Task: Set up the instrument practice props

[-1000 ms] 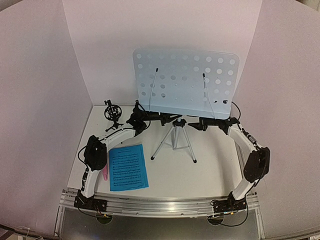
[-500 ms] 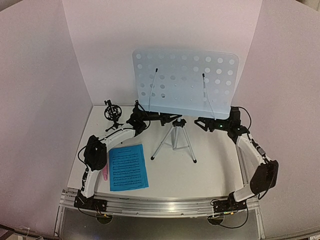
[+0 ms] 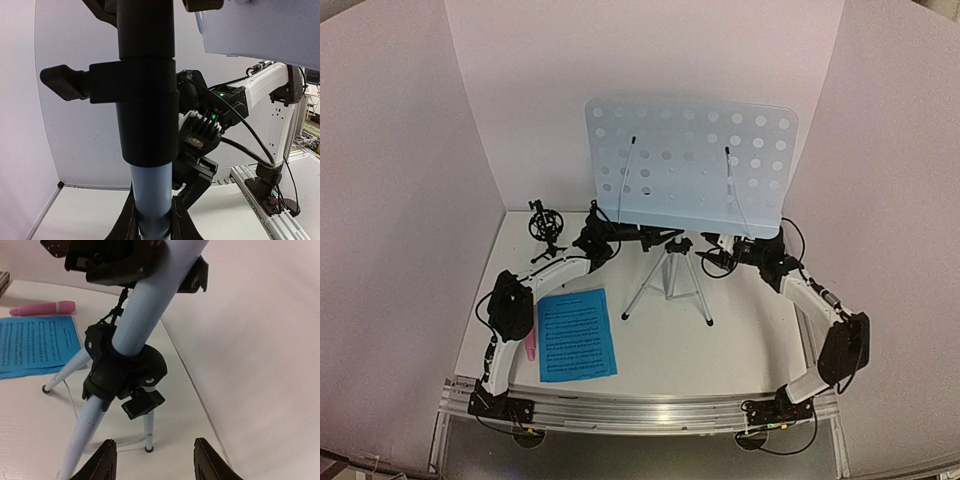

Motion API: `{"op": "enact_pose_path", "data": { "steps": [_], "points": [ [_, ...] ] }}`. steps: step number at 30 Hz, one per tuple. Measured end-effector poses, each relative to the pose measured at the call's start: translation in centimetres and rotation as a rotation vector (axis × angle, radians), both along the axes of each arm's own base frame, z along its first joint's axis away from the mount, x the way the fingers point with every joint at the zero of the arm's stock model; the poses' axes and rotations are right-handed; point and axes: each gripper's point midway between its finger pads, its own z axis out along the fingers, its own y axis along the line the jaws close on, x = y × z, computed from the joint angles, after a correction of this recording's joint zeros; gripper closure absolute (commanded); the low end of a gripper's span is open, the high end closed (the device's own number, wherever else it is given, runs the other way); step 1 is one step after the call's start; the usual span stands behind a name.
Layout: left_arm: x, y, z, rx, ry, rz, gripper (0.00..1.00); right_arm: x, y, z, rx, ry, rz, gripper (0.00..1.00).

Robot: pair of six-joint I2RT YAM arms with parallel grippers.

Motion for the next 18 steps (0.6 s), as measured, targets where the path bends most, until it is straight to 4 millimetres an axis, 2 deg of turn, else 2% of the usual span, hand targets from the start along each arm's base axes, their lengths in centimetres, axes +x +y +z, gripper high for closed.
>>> {"op": "enact_pose_path", "data": {
  "steps": [6, 14, 18],
  "points": [
    [0.0, 0.0, 0.0, 0.002, 0.001, 0.001, 1.00, 1.0, 0.4, -0.1, -0.069, -0.096, 0.028, 0.63],
    [0.0, 0.0, 0.0, 0.001, 0.000, 0.002, 1.00, 0.3, 2.4, 0.0, -0.115, -0.148, 0.098, 0.68],
    [0.0, 0.0, 0.0, 0.001, 0.000, 0.001, 1.00, 0.2, 2.9, 0.0, -0.125, -0.153, 0.113, 0.76]
  ]
}}
